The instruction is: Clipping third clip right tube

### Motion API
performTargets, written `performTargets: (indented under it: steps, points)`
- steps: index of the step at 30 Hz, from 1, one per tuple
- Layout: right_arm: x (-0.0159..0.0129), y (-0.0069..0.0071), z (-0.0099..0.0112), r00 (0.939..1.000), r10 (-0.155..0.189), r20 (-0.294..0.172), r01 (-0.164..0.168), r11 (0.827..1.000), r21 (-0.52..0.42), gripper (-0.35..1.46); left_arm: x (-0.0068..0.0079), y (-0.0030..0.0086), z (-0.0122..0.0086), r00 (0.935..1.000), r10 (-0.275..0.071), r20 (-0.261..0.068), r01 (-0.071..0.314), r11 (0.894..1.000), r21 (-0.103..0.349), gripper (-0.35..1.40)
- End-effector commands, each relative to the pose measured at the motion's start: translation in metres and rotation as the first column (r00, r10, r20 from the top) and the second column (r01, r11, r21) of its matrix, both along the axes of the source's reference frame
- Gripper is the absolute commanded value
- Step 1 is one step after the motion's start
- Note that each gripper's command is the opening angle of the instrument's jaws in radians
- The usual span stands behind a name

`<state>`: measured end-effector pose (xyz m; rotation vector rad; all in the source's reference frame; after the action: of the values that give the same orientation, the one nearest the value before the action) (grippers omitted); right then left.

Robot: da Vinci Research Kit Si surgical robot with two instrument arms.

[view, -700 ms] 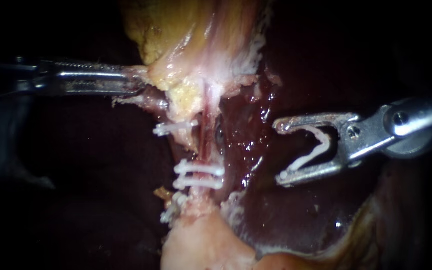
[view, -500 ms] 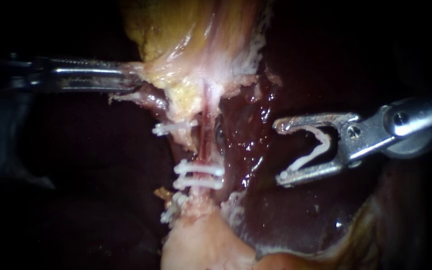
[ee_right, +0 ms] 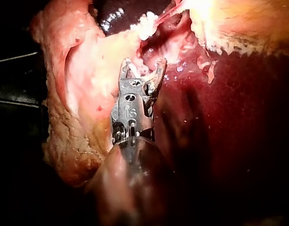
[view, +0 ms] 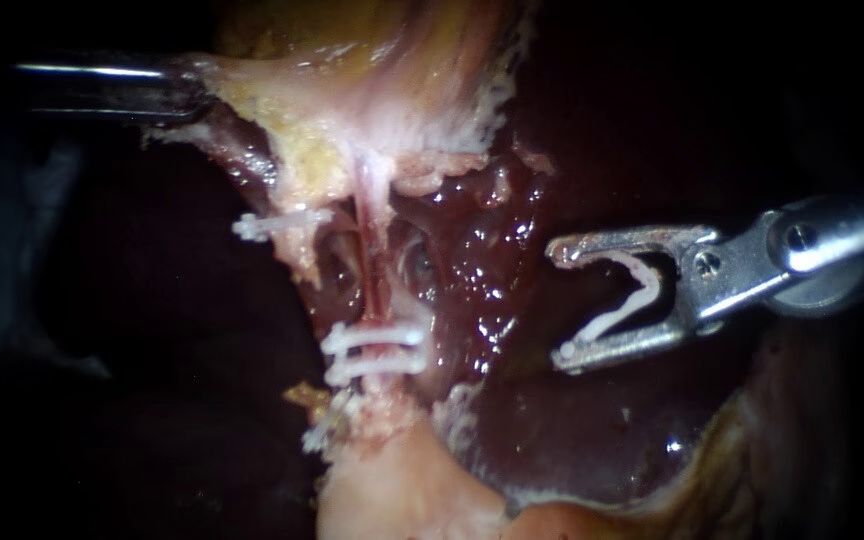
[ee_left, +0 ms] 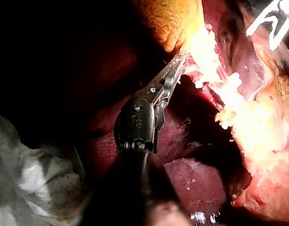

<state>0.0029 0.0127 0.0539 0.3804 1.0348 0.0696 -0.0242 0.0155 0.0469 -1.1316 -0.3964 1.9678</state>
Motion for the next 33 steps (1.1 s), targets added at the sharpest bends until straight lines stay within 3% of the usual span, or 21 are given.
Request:
performTargets:
  steps: [1, 9, 14, 33]
  points:
    - [0.0, 0.0, 0.0, 1.0, 0.0, 0.0, 0.0, 1.0, 0.0, 0.5, 0.0, 0.0, -0.0002, 1.0, 0.003, 0.0, -0.003, 1.0, -0.005, -0.35]
    - [0.0011, 0.0, 0.0001, 1.0, -0.003, -0.003, 0.003, 1.0, 0.006, 0.5, -0.0002, -0.0003, -0.0004, 1.0, 0.0, -0.002, 0.0, 1.0, -0.005, -0.35]
    - [0.003, 0.0001, 0.0006, 0.9996, 0.025, 0.013, -0.026, 0.998, 0.052, 0.5, -0.0004, -0.0004, -0.0002, 1.0, -0.004, -0.005, 0.003, 1.0, -0.008, -0.35]
    - [0.0114, -0.0005, 0.0063, 0.9969, 0.077, 0.019, -0.079, 0.981, 0.176, 0.5, -0.0007, -0.0007, -0.0001, 1.0, 0.0, -0.002, 0.0, 1.0, -0.006, -0.35]
